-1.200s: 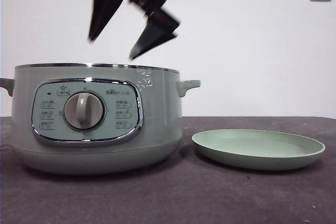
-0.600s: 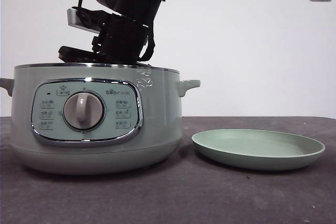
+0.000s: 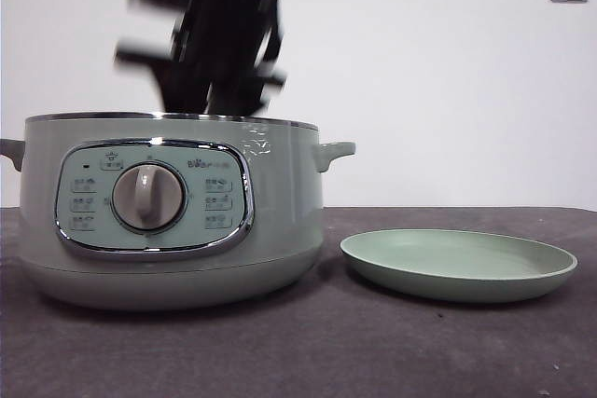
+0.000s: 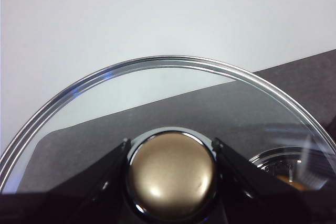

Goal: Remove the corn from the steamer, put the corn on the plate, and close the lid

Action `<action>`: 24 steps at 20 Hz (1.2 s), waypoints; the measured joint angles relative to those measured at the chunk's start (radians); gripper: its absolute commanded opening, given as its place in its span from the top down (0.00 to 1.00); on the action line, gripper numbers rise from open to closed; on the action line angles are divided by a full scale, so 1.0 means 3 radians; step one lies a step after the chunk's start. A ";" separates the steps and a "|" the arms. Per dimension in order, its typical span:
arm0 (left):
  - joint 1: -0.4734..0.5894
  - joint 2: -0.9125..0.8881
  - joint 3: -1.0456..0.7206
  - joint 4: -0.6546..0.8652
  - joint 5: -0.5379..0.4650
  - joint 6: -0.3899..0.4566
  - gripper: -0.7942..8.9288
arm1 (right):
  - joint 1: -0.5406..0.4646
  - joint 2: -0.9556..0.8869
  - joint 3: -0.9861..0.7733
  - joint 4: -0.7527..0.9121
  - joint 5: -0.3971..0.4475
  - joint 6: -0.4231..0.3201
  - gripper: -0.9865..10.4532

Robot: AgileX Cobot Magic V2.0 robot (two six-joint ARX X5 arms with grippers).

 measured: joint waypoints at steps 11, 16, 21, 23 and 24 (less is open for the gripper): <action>0.0000 0.0397 0.0000 0.0202 0.0530 -0.0001 0.93 | -0.1063 -0.1892 0.0001 -0.1410 0.0015 0.0141 0.92; 0.0000 0.0448 0.0000 0.0371 0.0718 -0.0041 0.93 | -0.1451 -0.1876 -0.0315 -0.1708 0.0022 0.0347 0.92; 0.0000 0.0450 0.0000 0.0431 0.0832 -0.0045 0.93 | -0.1438 -0.1867 -0.1469 -0.0807 -0.0003 0.0492 0.92; 0.0000 0.0454 0.0000 0.0431 0.0871 -0.0055 0.93 | -0.1436 -0.1854 -0.1962 -0.0249 -0.0004 0.0572 0.92; 0.0000 0.0455 0.0000 0.0431 0.0876 -0.0061 0.93 | -0.1436 -0.1848 -0.2186 0.0022 -0.0005 0.0610 0.92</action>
